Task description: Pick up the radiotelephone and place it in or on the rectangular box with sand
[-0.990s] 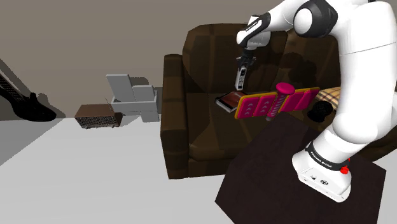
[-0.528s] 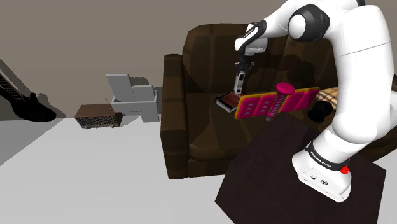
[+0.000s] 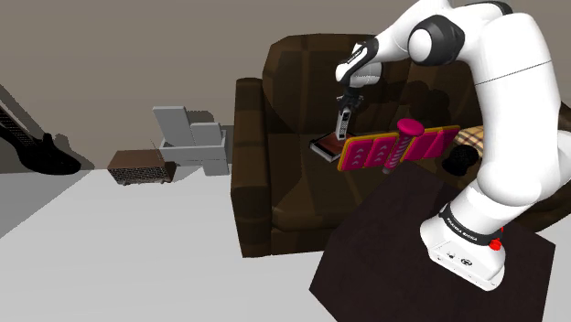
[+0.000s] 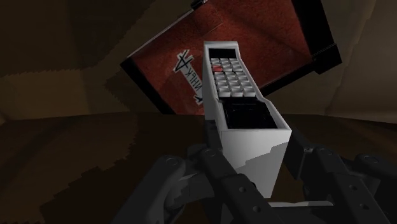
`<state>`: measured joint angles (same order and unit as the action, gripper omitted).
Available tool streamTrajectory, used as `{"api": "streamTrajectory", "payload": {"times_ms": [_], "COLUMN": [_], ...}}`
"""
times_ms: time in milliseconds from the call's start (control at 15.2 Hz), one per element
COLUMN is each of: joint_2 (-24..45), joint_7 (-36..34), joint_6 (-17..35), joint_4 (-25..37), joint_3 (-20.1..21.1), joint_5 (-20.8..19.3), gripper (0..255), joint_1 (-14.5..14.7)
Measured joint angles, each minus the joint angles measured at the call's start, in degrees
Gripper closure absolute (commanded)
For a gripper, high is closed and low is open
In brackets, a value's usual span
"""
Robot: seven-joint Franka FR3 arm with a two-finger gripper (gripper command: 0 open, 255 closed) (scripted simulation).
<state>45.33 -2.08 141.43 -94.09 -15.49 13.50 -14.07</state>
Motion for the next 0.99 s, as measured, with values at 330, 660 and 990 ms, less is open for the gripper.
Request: {"api": "streamTrajectory", "payload": {"times_ms": [330,660,990], "joint_2": [0.2,0.2,-4.5], "joint_7": [0.0,0.0,-0.7], "joint_6": [0.1,0.1,-2.4], "joint_4": [0.1,0.1,-2.1], "joint_3": [0.0,0.0,-1.1], "joint_5": [0.0,0.0,-1.0], "gripper": [0,0,0], "joint_1": [0.0,-0.1,1.2]}}
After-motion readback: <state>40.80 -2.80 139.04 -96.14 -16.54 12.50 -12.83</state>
